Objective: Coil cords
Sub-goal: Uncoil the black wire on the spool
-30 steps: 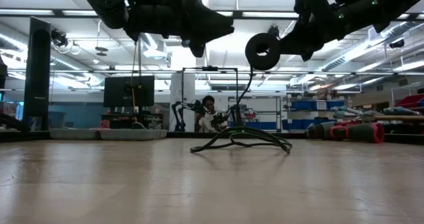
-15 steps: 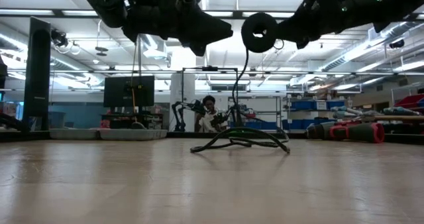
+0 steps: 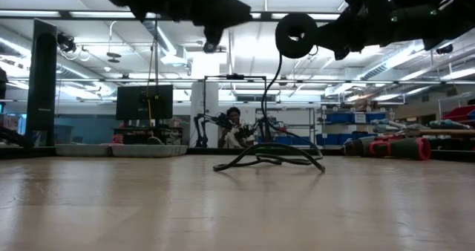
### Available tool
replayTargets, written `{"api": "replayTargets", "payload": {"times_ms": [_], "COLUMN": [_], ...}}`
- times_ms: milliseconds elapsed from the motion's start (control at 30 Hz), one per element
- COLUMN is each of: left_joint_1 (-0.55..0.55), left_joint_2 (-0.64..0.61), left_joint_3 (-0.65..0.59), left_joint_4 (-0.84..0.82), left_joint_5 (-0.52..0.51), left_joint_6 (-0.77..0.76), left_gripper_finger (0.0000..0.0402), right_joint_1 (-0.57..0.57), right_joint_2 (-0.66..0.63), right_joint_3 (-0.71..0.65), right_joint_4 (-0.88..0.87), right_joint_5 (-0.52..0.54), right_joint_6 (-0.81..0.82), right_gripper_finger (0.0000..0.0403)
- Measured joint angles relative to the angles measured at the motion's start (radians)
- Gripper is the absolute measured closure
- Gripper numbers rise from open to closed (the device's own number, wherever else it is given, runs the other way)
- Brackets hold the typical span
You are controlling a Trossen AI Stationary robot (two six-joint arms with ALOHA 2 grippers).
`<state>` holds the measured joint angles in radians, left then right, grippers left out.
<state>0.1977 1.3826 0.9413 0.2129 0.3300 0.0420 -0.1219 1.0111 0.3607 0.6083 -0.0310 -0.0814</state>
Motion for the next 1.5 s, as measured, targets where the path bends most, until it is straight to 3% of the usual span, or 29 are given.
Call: {"api": "replayTargets", "payload": {"times_ms": [333, 500, 633, 833, 967, 1167, 1500], "left_joint_1": [-0.018, -0.037, -0.062, -0.068, -0.034, 0.034, 0.037], "left_joint_2": [-0.278, -0.357, -0.386, -0.394, -0.377, -0.325, -0.128], "left_joint_3": [0.050, -0.004, -0.100, -0.296, -0.377, -0.389, -0.385], "left_joint_4": [-0.371, -0.397, -0.290, 0.132, 0.381, 0.449, 0.574], "left_joint_5": [-0.108, -0.131, -0.127, -0.120, -0.211, -0.258, -0.172], "left_joint_6": [0.060, 0.058, 0.043, 0.034, 0.098, 0.071, 0.044], "left_gripper_finger": [0.0296, 0.0296, 0.0296, 0.0296, 0.0296, 0.0296, 0.0296], "right_joint_1": [-0.049, -0.052, -0.066, -0.088, -0.102, -0.131, -0.098], "right_joint_2": [0.000, 0.000, 0.001, 0.000, 0.001, 0.001, 0.001], "right_joint_3": [0.000, -0.045, -0.103, -0.148, -0.148, -0.148, -0.148], "right_joint_4": [-0.056, 0.004, 0.101, 0.229, 0.253, 0.303, 0.364], "right_joint_5": [-0.160, -0.189, -0.190, -0.213, -0.193, -0.129, -0.059], "right_joint_6": [-0.011, -0.018, 0.009, 0.055, 0.056, 0.118, 0.096], "right_gripper_finger": [0.0403, 0.0403, 0.0403, 0.0403, 0.0403, 0.0403, 0.0403]}}
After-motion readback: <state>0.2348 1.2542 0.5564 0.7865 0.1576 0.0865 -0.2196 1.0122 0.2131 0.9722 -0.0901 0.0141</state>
